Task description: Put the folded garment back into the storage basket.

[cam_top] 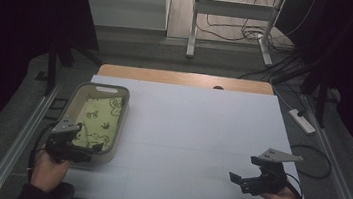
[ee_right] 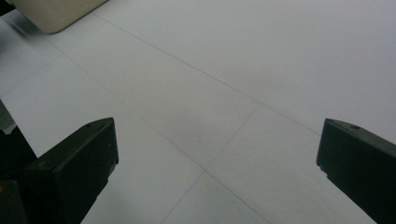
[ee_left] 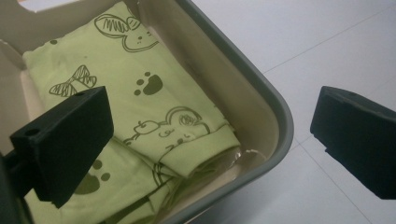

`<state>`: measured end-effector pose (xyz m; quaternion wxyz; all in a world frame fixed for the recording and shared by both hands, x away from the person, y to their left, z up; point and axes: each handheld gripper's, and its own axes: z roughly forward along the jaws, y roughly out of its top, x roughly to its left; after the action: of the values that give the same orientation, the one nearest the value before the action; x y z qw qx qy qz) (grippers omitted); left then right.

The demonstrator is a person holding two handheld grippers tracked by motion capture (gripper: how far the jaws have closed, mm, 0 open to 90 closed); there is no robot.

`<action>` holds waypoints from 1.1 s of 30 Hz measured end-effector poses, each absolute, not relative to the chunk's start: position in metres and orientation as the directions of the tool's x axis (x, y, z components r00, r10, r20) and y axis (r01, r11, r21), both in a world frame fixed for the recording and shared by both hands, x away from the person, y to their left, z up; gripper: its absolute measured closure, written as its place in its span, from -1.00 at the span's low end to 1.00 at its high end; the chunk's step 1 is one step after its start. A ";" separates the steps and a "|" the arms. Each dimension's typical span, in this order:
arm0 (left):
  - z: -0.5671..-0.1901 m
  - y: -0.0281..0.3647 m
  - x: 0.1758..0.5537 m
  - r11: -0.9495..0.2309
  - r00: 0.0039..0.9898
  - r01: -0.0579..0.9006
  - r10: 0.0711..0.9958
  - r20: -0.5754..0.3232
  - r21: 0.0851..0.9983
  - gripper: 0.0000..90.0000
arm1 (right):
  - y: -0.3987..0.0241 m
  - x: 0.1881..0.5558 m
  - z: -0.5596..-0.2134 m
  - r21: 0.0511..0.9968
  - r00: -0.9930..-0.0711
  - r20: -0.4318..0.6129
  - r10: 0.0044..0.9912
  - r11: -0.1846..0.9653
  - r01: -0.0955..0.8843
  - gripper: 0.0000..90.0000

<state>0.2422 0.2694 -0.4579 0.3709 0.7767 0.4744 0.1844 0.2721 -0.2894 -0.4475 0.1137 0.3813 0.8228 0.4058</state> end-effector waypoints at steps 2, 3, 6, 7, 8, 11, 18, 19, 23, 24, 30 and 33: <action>-0.458 0.271 0.240 -0.272 0.479 0.600 0.876 -0.066 0.752 -1.00 | -0.292 0.270 -0.448 0.756 -0.677 0.124 0.725 0.373 0.538 -1.00; -0.458 0.271 0.239 -0.269 0.477 0.600 0.877 -0.067 0.753 -1.00 | -0.294 0.269 -0.448 0.757 -0.675 0.123 0.728 0.371 0.538 -1.00; -0.458 0.273 0.236 -0.266 0.474 0.600 0.878 -0.067 0.755 -1.00 | -0.298 0.266 -0.448 0.754 -0.663 0.118 0.740 0.368 0.545 -1.00; -0.459 0.274 0.236 -0.263 0.472 0.599 0.879 -0.068 0.756 -1.00 | -0.300 0.265 -0.449 0.754 -0.657 0.115 0.745 0.365 0.546 -1.00; -0.459 0.274 0.235 -0.263 0.471 0.599 0.880 -0.067 0.757 -1.00 | -0.301 0.264 -0.449 0.753 -0.651 0.112 0.750 0.363 0.548 -1.00; -0.459 0.276 0.232 -0.255 0.465 0.595 0.883 -0.068 0.763 -1.00 | -0.307 0.261 -0.449 0.754 -0.638 0.103 0.763 0.359 0.551 -1.00; -0.459 0.281 0.224 -0.238 0.454 0.587 0.888 -0.070 0.774 -1.00 | -0.317 0.252 -0.449 0.751 -0.598 0.091 0.796 0.340 0.567 -1.00; -0.459 0.281 0.223 -0.237 0.452 0.585 0.889 -0.069 0.776 -1.00 | -0.318 0.251 -0.449 0.751 -0.594 0.090 0.799 0.337 0.568 -1.00; -0.460 0.283 0.219 -0.233 0.446 0.581 0.893 -0.065 0.780 -1.00 | -0.321 0.246 -0.448 0.754 -0.582 0.085 0.809 0.329 0.568 -1.00; -0.460 0.284 0.218 -0.233 0.445 0.580 0.893 -0.063 0.781 -1.00 | -0.322 0.245 -0.448 0.754 -0.579 0.084 0.811 0.328 0.569 -1.00; -0.461 0.286 0.213 -0.230 0.436 0.576 0.898 -0.057 0.784 -1.00 | -0.328 0.240 -0.449 0.754 -0.561 0.082 0.824 0.317 0.576 -1.00; -0.463 0.287 0.211 -0.228 0.432 0.579 0.900 -0.057 0.783 -1.00 | -0.331 0.238 -0.450 0.754 -0.551 0.082 0.830 0.310 0.579 -1.00</action>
<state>0.2108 0.2875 -0.4625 0.3822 0.7548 0.4898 0.2104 0.2376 -0.3313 -0.4496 0.1636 0.4446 0.7926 0.3837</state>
